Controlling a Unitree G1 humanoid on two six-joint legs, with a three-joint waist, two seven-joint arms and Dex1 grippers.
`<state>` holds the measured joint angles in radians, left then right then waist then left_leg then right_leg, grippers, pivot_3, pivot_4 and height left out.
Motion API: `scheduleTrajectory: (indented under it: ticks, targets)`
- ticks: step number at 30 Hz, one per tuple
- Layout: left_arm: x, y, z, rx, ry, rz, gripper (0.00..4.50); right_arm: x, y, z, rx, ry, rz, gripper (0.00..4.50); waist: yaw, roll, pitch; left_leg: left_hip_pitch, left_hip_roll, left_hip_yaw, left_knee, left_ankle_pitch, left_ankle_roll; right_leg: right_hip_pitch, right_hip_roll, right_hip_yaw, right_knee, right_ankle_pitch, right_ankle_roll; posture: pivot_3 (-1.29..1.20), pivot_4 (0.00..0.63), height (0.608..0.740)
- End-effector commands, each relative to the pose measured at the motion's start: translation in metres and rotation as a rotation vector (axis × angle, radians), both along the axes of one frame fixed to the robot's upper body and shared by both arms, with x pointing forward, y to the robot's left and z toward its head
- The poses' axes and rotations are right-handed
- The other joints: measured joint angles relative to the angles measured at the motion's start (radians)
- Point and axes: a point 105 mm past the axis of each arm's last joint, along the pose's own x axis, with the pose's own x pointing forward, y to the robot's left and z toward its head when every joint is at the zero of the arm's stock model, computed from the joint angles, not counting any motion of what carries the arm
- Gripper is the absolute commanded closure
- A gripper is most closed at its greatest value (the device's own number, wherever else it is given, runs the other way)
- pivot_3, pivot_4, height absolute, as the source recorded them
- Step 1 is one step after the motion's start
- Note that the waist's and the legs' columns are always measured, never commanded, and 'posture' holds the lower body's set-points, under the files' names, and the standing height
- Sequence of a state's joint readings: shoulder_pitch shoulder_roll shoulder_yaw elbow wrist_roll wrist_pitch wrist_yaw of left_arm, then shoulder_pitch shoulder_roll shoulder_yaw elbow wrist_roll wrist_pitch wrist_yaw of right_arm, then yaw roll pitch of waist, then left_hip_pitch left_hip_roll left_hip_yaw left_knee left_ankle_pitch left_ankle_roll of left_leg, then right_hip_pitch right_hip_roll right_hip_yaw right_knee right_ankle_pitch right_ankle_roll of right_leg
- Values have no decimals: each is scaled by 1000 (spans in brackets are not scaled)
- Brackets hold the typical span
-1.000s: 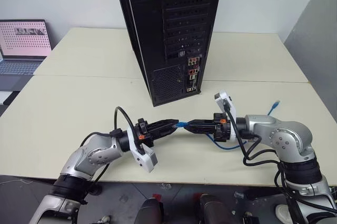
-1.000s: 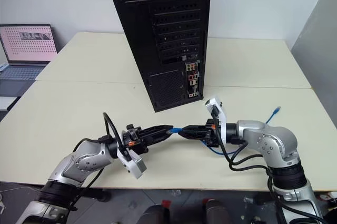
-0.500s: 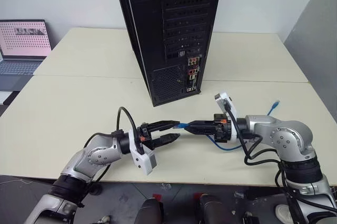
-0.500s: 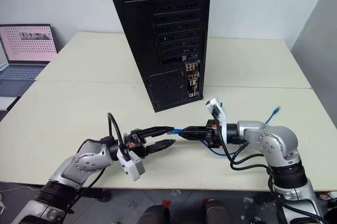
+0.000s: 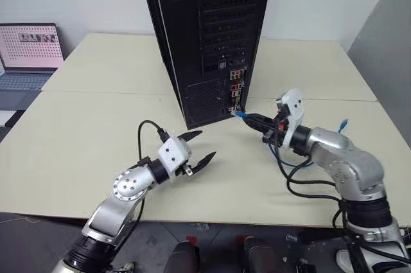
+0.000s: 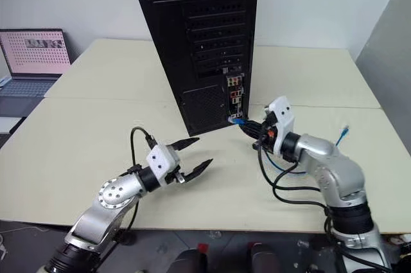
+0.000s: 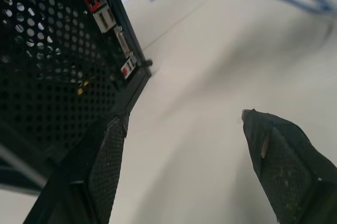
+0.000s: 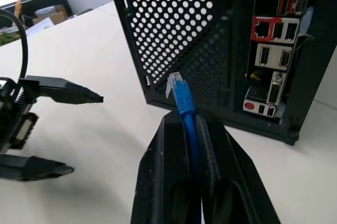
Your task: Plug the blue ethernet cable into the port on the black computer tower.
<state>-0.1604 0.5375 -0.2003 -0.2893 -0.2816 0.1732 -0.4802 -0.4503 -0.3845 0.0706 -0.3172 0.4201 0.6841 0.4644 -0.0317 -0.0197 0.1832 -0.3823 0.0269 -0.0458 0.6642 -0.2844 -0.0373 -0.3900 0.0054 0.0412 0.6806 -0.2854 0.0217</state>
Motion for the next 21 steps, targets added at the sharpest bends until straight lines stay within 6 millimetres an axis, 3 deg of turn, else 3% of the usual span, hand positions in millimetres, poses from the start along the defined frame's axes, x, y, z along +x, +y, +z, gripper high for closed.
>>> scheduleTrajectory:
  ticks: [1, 8, 21]
  targets:
    - [12, -1, 33, -113, -2, 113, 866, 3, 15, 18, 12, -199, -125, 4500, 0, 0, 0, 0, 1, 0, 0, 0, 0, 0, 1, 1, 0, 0, 0, 0, 150, 740]
    - [23, 2, 51, -157, -17, 181, 866, 20, 25, 15, 92, -218, -291, 4500, 0, 0, 0, 0, 0, 0, 0, 1, -2, 0, 1, 1, 0, 3, -5, 0, 150, 740]
    - [25, 15, 54, -118, -16, 158, 866, 38, 36, 14, 199, -195, -449, 4500, 0, 0, 0, 0, 0, 0, -1, 2, -3, -1, 1, 2, 0, 3, -5, 0, 150, 740]
